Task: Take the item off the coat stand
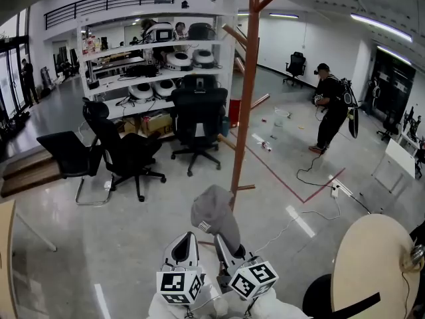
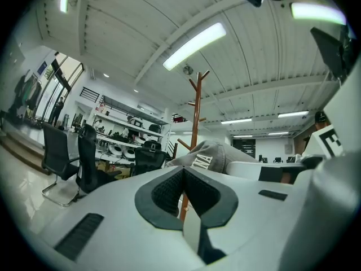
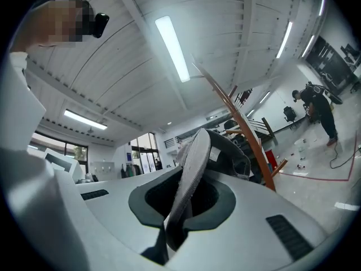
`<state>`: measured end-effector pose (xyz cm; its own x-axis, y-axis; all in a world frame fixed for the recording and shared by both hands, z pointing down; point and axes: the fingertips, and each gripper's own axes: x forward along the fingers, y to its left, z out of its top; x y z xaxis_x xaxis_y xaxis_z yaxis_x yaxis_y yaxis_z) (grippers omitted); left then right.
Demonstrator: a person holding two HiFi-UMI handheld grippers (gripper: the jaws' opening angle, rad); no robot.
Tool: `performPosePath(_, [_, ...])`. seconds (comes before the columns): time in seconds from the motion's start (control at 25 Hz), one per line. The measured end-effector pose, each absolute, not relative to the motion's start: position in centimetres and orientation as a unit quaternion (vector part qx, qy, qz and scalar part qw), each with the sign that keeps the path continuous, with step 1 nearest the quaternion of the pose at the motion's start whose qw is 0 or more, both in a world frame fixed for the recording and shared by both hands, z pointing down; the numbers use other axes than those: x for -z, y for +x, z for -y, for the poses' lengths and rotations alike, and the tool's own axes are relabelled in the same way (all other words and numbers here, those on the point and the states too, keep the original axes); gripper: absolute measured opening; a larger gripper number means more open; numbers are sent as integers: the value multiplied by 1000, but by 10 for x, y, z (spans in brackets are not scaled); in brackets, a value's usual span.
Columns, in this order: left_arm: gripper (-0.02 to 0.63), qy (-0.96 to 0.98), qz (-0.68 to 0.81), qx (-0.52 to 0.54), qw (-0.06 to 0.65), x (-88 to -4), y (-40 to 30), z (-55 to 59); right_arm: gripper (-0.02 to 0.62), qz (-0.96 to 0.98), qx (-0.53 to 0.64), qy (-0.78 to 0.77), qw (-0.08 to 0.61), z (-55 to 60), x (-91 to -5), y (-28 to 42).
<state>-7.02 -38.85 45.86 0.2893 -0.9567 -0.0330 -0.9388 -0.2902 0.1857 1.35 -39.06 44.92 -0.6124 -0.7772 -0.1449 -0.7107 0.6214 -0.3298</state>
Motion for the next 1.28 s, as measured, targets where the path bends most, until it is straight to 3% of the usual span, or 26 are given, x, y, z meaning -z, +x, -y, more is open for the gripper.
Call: performPosePath(1.28, [-12, 808, 582, 64, 69, -460, -50, 387, 28, -887, 105, -432, 128, 388, -446, 31])
